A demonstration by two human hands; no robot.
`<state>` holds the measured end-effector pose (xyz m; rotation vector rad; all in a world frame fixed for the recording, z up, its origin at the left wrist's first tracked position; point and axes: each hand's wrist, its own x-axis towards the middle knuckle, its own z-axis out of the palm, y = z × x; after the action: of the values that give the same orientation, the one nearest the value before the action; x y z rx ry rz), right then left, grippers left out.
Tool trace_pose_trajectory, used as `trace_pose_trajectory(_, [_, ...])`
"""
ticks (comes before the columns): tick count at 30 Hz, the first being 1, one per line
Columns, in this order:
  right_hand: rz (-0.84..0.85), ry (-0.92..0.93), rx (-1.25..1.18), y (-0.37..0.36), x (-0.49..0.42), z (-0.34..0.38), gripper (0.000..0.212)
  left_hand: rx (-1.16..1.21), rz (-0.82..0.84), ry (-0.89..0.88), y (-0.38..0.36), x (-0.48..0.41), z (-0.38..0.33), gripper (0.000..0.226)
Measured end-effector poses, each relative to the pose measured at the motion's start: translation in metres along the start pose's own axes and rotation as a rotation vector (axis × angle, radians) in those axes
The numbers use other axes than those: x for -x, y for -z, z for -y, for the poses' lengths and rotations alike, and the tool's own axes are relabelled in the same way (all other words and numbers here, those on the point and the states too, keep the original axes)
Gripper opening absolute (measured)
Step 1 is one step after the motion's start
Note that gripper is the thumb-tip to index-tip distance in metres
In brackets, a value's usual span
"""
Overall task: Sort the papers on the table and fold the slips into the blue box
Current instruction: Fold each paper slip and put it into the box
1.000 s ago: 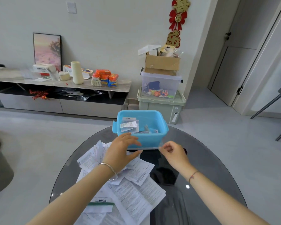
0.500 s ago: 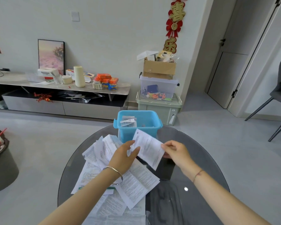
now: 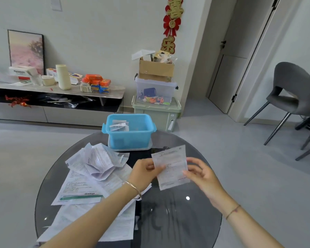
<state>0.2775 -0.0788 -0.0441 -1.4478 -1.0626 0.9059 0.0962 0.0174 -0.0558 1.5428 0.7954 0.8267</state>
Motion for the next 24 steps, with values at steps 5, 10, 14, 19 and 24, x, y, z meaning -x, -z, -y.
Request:
trace_pose_trajectory(5, [-0.074,0.411,0.452,0.01,0.005,-0.013,0.029,-0.512,0.005,-0.507,0.003,0.004,0.021,0.027])
trace_pose_trajectory(10, [0.079,0.603,0.824,0.018,0.016,-0.059,0.034,-0.938,0.246,-0.641,0.009,0.017,0.053,0.027])
trace_pose_trajectory(14, [0.271,0.478,0.942,0.02,0.019,-0.072,0.033,-1.006,0.418,-0.476,0.013,0.029,0.067,0.038])
trace_pose_trajectory(19, [0.257,0.23,0.738,0.02,0.026,-0.069,0.009,-0.966,0.323,-0.338,0.009,0.028,0.062,0.037])
trace_pose_trajectory(24, [0.053,0.055,0.376,0.002,0.018,-0.068,0.014,-0.825,0.124,-0.154,0.003,0.025,0.062,0.02])
